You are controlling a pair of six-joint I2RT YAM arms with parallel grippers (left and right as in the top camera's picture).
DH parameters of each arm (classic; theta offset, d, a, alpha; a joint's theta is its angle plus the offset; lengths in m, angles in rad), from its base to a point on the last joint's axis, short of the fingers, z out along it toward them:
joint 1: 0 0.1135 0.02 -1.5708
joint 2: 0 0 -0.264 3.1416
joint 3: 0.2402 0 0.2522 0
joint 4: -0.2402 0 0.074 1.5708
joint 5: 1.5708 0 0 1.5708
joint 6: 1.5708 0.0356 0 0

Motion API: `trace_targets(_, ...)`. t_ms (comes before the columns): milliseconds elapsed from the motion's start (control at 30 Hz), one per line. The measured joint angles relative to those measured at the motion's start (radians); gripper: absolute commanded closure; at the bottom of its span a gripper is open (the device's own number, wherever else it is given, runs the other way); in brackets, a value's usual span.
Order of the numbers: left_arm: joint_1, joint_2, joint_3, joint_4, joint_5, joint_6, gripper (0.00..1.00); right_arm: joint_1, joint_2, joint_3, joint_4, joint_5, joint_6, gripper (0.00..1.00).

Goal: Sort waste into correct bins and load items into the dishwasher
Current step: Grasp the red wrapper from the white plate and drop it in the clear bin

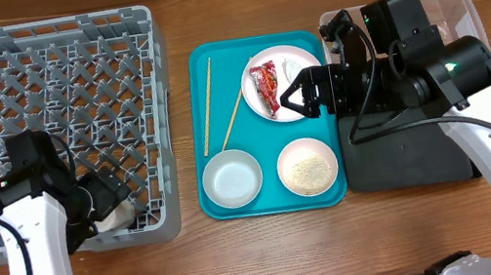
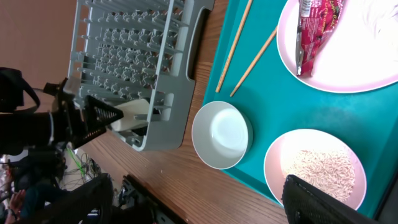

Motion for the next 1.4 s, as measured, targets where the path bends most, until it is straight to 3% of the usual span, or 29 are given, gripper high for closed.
trace_targets(167, 0.0, 0.003, 0.201, -0.079, 0.051, 0.032, 0.01, 0.0, 0.0, 0.0, 0.003, 0.003, 0.0, 0.12)
trace_targets(333, -0.03, -0.004, 0.38, -0.092, 0.209, 0.169, 0.03, 0.029, 0.0, 0.0, 0.012, 0.055, 0.013, 0.12)
trace_targets(600, -0.236, -0.035, 0.41, -0.075, 0.322, 0.334, 0.1, 0.32, 0.008, 0.0, -0.001, 0.368, 0.14, 0.12)
trace_targets(700, -0.307, -0.054, 0.411, -0.067, 0.328, 0.362, 0.15, 0.353, 0.033, -0.013, 0.035, 0.469, 0.19, 0.18)
trace_targets(833, -0.382, -0.099, 0.411, -0.079, 0.306, 0.369, 0.19, 0.338, 0.103, -0.026, 0.135, 0.537, 0.189, 0.23)
trace_targets(967, -0.396, -0.173, 0.411, -0.034, 0.29, 0.356, 0.1, 0.294, 0.205, -0.029, 0.272, 0.571, 0.128, 0.34)
trace_targets(1033, -0.396, -0.231, 0.412, -0.001, 0.274, 0.338, 0.0, 0.264, 0.265, -0.029, 0.327, 0.579, 0.101, 0.34)
trace_targets(1300, -0.396, -0.455, 0.423, 0.023, 0.211, 0.293, 0.0, 0.127, 0.475, -0.03, 0.488, 0.521, 0.07, 0.3)
trace_targets(1400, -0.396, -0.472, 0.427, 0.004, 0.196, 0.292, 0.0, 0.129, 0.552, -0.03, 0.52, 0.497, 0.072, 0.37)
